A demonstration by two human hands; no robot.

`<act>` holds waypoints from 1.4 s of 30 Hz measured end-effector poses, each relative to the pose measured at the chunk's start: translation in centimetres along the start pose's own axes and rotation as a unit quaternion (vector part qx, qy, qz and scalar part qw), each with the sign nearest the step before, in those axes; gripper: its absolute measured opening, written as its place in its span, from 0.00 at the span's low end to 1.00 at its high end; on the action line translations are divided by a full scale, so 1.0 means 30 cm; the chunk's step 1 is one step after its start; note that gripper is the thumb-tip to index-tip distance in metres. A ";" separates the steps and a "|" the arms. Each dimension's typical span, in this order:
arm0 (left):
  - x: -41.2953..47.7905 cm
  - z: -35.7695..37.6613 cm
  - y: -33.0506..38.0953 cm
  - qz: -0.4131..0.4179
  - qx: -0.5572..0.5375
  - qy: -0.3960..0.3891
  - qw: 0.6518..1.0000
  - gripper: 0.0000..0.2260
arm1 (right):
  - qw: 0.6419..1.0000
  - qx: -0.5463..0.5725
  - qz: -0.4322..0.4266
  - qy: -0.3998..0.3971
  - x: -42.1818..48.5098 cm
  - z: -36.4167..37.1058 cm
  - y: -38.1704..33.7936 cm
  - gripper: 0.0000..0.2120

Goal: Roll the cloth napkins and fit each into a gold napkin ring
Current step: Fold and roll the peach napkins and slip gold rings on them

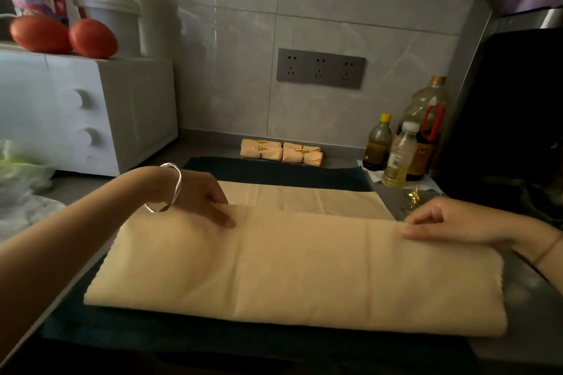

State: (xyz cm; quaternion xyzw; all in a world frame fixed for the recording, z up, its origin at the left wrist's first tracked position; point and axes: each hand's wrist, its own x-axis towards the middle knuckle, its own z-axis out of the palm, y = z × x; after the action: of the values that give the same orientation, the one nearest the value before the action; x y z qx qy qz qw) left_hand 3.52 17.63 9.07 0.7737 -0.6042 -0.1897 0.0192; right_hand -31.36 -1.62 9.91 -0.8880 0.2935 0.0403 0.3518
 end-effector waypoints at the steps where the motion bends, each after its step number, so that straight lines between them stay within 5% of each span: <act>1: 0.036 -0.015 -0.016 -0.004 0.007 0.010 1.000 0.09 | 0.999 -0.030 0.009 0.021 0.048 -0.011 0.006 0.10; 6: 0.224 -0.001 -0.106 -0.053 0.003 0.133 0.990 0.09 | 0.976 -0.170 -0.012 0.133 0.295 -0.027 0.072 0.06; 12: 0.398 0.039 -0.164 -0.116 0.027 0.219 0.968 0.10 | 0.965 -0.160 -0.022 0.205 0.537 -0.032 0.157 0.03; 31: 0.587 0.057 -0.266 -0.121 0.018 0.188 0.975 0.10 | 0.959 -0.160 -0.007 0.235 0.774 -0.037 0.247 0.02; 36: 0.591 0.064 -0.265 -0.117 0.016 0.180 0.976 0.12 | 0.962 -0.188 0.012 0.200 0.787 -0.052 0.264 0.08; 42: 0.603 0.081 -0.254 -0.098 0.030 0.191 0.976 0.10 | 0.967 -0.139 0.002 0.212 0.783 -0.048 0.299 0.01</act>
State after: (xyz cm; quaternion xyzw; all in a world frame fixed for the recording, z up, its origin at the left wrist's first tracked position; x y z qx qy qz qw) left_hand 13.40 3.14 -0.05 0.8511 -0.5164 -0.0212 0.0924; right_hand -17.10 -19.34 -0.93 -0.9158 0.3549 -0.1080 0.1540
